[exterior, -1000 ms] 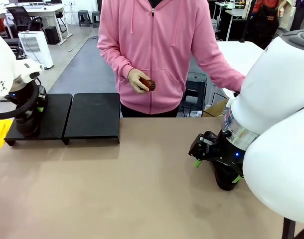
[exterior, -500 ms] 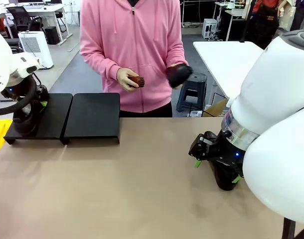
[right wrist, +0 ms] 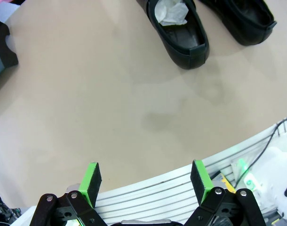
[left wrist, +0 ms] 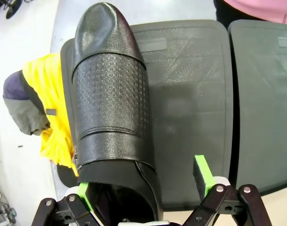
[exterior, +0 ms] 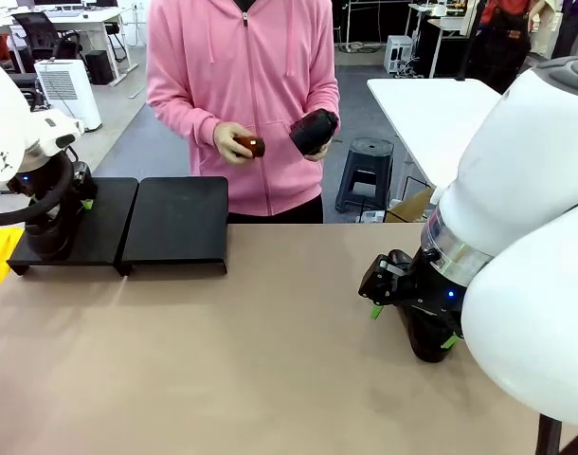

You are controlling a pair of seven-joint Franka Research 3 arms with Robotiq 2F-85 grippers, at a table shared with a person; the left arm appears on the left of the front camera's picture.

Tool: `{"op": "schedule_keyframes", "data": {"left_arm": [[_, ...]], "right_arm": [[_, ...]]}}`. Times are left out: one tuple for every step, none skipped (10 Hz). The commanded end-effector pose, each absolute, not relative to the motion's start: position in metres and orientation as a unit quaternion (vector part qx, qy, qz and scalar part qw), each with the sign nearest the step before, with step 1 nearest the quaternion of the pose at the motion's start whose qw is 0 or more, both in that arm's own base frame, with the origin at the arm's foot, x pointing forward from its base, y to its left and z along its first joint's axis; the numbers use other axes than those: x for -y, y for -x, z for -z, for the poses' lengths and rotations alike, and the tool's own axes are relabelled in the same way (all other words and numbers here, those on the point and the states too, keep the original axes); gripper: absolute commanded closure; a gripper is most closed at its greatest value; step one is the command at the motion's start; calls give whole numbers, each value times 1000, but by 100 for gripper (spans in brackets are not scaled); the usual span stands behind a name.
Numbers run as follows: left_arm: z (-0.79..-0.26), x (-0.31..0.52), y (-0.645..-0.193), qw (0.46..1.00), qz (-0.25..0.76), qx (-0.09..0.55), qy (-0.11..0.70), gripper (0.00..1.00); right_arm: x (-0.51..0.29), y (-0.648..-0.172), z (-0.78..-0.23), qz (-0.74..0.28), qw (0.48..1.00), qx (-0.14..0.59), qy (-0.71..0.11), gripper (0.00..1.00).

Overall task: Organize the shoes by placing them on the stand.
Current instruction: Pick up one Shoe and place it in the middle of the table.

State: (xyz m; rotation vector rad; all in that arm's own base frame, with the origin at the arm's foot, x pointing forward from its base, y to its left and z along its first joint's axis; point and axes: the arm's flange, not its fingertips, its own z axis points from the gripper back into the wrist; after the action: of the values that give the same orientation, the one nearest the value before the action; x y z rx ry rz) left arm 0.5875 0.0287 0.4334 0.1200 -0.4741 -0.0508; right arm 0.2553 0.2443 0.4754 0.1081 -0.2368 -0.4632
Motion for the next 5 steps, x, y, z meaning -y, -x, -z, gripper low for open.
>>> {"op": "schedule_keyframes", "data": {"left_arm": [[-436, -30, -588, 969, 26, 239, -61, 0], [-436, -30, -588, 969, 26, 239, -61, 0], [-434, -29, -588, 970, 25, 236, -59, 0], [-455, -24, -583, 962, 19, 261, -79, 0], [-479, -16, -569, 955, 34, 282, -90, 0]], "right_arm": [[-246, -257, -476, 231, 964, 117, -64, 0], [-246, -257, -476, 231, 964, 117, -64, 0], [-246, -257, -476, 231, 964, 117, -64, 0], [-246, -257, -476, 231, 964, 117, -64, 0], [-246, -257, -476, 231, 964, 117, -64, 0]]}}
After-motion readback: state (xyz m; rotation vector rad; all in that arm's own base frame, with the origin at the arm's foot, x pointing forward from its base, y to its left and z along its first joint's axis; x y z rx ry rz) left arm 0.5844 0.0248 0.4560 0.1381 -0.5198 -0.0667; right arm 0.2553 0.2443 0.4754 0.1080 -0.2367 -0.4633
